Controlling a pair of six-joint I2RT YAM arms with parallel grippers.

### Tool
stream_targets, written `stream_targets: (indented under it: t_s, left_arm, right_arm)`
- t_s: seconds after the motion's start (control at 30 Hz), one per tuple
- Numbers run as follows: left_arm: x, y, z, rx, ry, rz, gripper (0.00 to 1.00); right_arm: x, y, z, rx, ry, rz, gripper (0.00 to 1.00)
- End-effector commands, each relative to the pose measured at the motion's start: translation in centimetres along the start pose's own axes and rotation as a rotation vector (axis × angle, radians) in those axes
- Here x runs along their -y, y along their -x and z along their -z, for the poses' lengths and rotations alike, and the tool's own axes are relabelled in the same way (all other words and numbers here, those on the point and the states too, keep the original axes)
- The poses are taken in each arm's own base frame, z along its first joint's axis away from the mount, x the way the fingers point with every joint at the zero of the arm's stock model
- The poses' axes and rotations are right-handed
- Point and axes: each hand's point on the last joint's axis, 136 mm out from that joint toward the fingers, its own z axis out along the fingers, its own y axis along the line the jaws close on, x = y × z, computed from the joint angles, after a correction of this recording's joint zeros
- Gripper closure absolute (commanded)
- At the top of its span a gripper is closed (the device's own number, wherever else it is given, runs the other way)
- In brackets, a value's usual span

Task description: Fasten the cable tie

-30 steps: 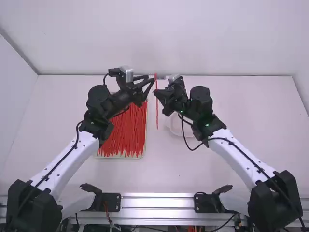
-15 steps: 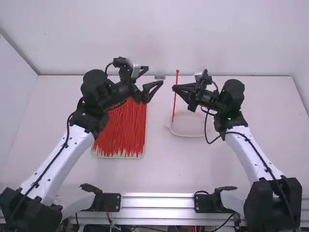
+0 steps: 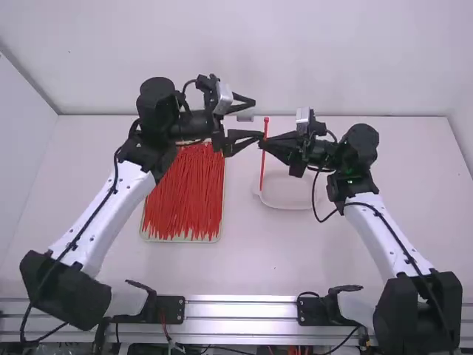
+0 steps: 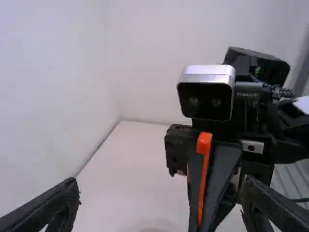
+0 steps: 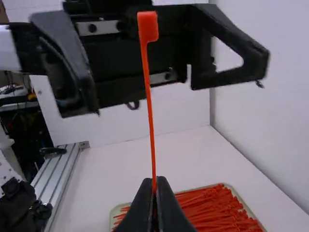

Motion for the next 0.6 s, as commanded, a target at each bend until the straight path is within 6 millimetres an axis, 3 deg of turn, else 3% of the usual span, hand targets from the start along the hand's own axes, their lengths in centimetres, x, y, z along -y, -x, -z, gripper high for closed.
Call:
stream_targets:
  t_s: [0.0, 0.27, 0.57]
  left_arm:
    - [1.8, 1.3, 0.4, 0.032, -0.147, -0.022, 0.17]
    - [2.5, 2.2, 0.4, 0.063, -0.208, -0.006, 0.26]
    - [2.4, 2.5, 0.4, 0.066, -0.201, 0.029, 0.51]
  right_arm:
    - [-0.6, 0.7, 0.1, 0.011, -0.001, 0.025, 1.0]
    - [-0.9, 0.9, -0.4, 0.019, 0.008, 0.041, 1.0]
    - [-1.5, 1.4, -0.9, 0.033, 0.022, 0.077, 1.0]
